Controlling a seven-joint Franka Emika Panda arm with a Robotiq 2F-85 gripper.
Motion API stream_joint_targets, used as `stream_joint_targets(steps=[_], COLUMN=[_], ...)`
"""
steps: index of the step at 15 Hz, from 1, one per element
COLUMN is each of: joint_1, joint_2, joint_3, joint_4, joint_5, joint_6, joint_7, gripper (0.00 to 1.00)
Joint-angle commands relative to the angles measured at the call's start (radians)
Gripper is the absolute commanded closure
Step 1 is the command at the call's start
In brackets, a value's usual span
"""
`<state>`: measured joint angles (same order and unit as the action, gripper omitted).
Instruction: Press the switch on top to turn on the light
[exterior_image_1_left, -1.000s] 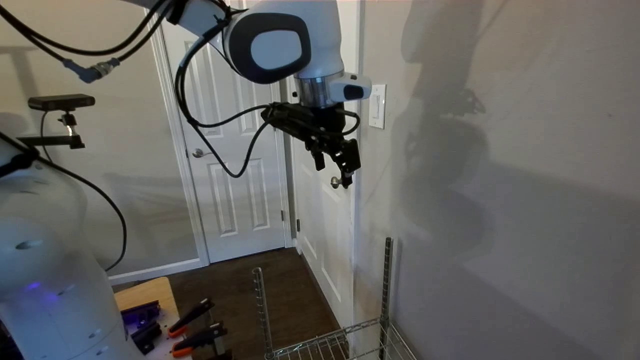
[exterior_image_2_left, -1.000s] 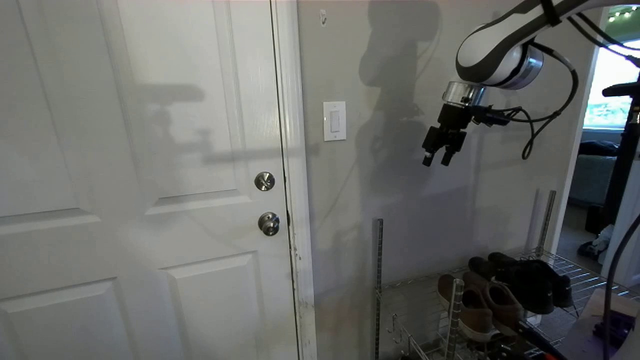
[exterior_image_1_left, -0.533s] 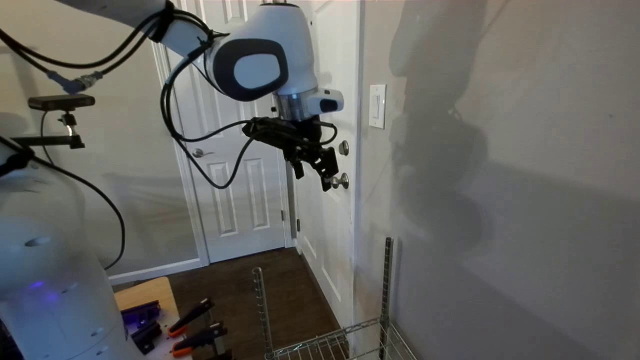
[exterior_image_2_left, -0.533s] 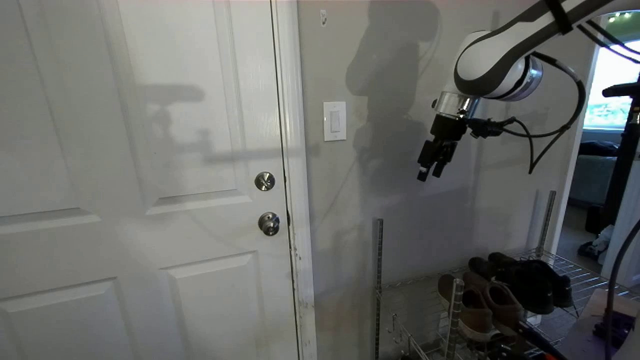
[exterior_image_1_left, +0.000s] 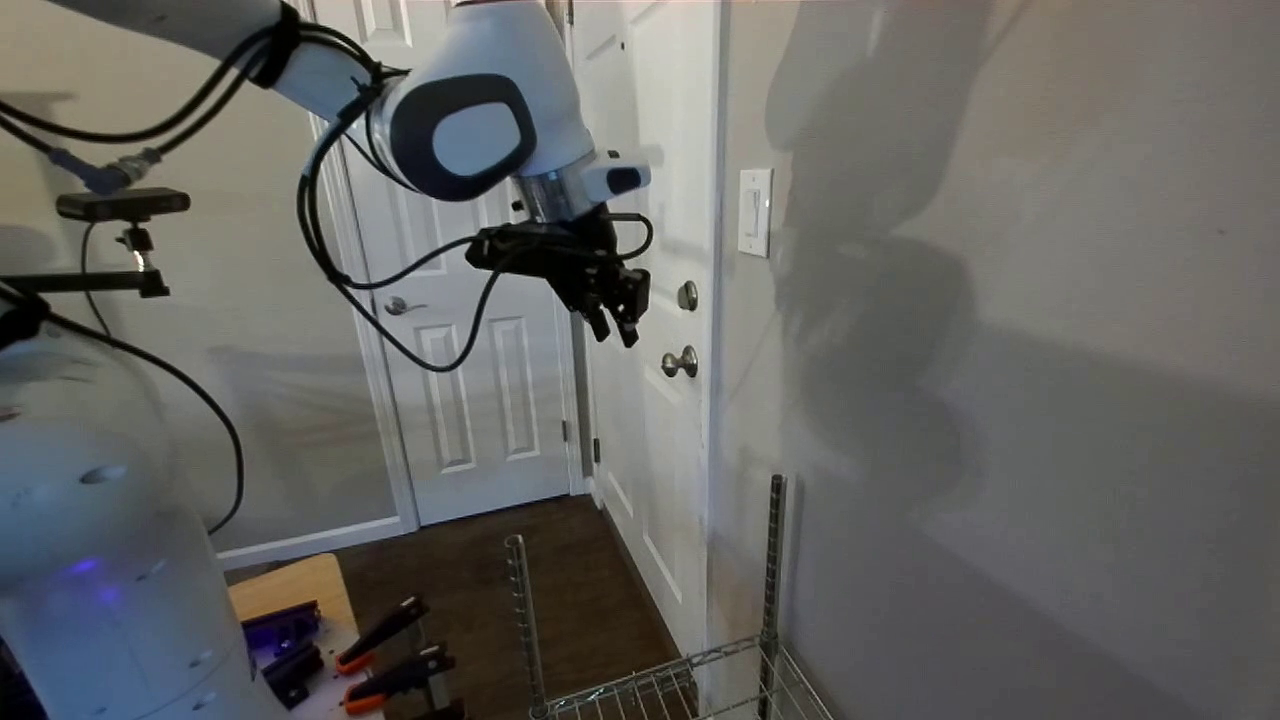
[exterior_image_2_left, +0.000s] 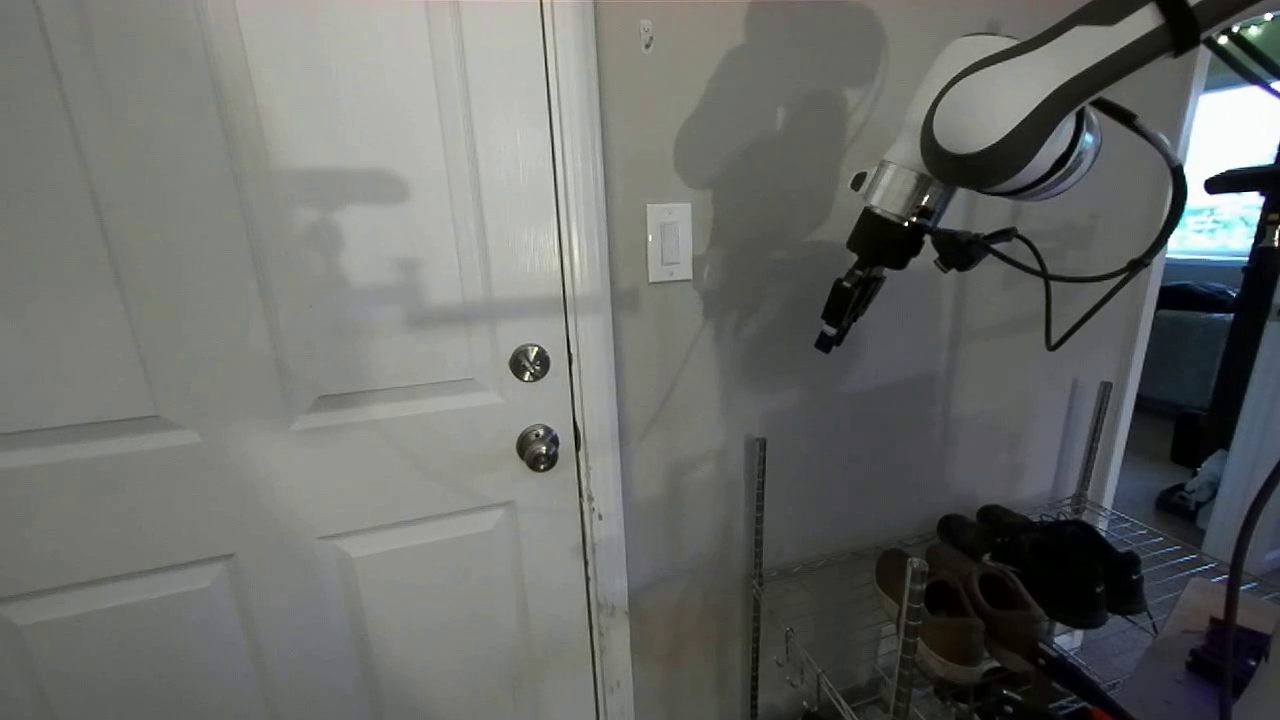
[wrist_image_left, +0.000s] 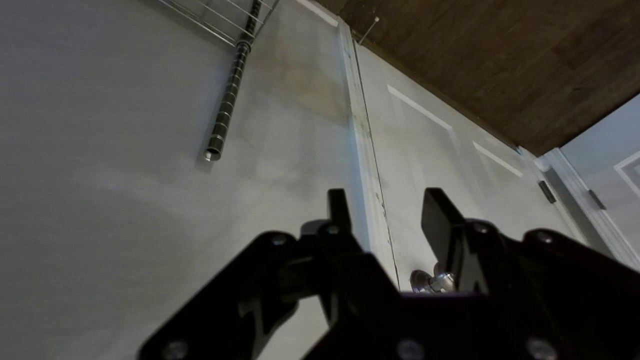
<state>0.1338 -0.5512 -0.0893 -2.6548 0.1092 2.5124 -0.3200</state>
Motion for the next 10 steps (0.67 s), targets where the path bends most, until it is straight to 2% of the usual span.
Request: stream_joint_targets(steps=[1,3,7,10], joint_1=[0.018,0.028,0.071,0.093], joint_2=[-0.004,0.011,0.049,0.099], joint_3=[-0.005,-0.003,0.004,-0.006], joint_4=[-0.005,0.007,0.047,0.079], joint_5=[-0.012,-0.017,-0.033,-0.055], joint_6=[0.063,0.087,0.153,0.242], joint_7=[-0.036,-0.040,-0.079,-0.117], gripper=[0.87,0.97,1.00,0.96])
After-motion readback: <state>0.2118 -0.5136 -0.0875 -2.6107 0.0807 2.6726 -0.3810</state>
